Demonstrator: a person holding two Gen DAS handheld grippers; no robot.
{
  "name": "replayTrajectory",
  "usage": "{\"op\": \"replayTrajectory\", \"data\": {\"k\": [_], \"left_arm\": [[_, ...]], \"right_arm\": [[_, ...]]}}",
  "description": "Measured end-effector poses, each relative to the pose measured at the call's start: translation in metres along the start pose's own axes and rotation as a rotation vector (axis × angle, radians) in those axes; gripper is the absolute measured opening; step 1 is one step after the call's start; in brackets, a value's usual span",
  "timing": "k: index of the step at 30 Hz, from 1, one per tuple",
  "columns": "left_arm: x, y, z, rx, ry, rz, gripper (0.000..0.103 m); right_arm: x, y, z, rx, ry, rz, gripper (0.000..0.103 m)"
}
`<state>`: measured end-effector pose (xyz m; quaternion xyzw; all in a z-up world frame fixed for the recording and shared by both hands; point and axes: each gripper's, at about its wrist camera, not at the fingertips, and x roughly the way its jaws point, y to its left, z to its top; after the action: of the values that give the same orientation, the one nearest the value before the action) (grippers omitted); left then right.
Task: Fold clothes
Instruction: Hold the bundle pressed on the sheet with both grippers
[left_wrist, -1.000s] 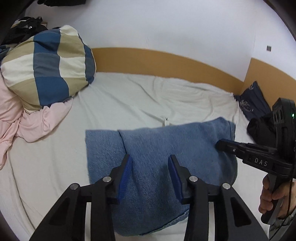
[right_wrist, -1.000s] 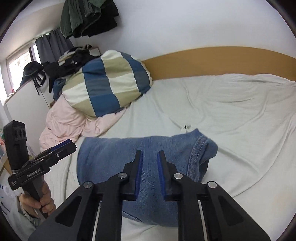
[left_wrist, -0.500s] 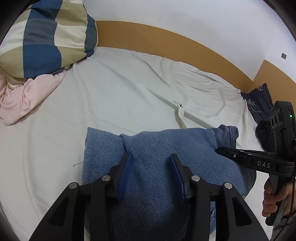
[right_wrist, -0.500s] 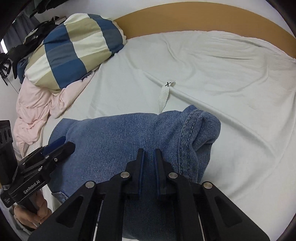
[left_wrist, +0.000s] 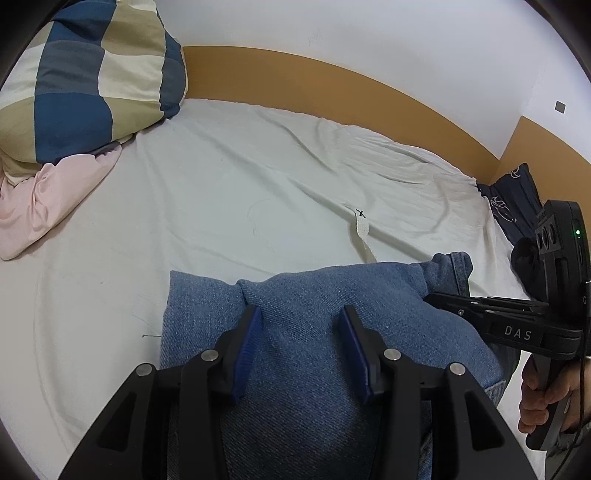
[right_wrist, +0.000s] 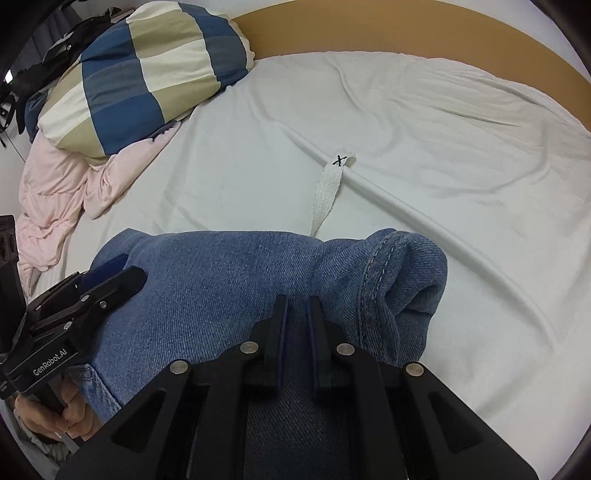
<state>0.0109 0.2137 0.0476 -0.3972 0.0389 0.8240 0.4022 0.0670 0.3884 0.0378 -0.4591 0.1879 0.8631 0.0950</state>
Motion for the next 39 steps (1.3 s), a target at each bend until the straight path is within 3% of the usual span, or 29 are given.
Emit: {"op": "replayTrajectory", "data": {"k": [8,39], "left_arm": [[0.002,0.003,-0.001,0.005,-0.016,-0.014,0.047],[0.001,0.0,-0.008,0.023,-0.076,-0.02,0.047]], "right_arm": [[-0.003,-0.01,-0.011,0.05,-0.094,0.061,0.008],[-0.001,-0.018,-0.013,0.061,-0.148,0.127,0.008]]}}
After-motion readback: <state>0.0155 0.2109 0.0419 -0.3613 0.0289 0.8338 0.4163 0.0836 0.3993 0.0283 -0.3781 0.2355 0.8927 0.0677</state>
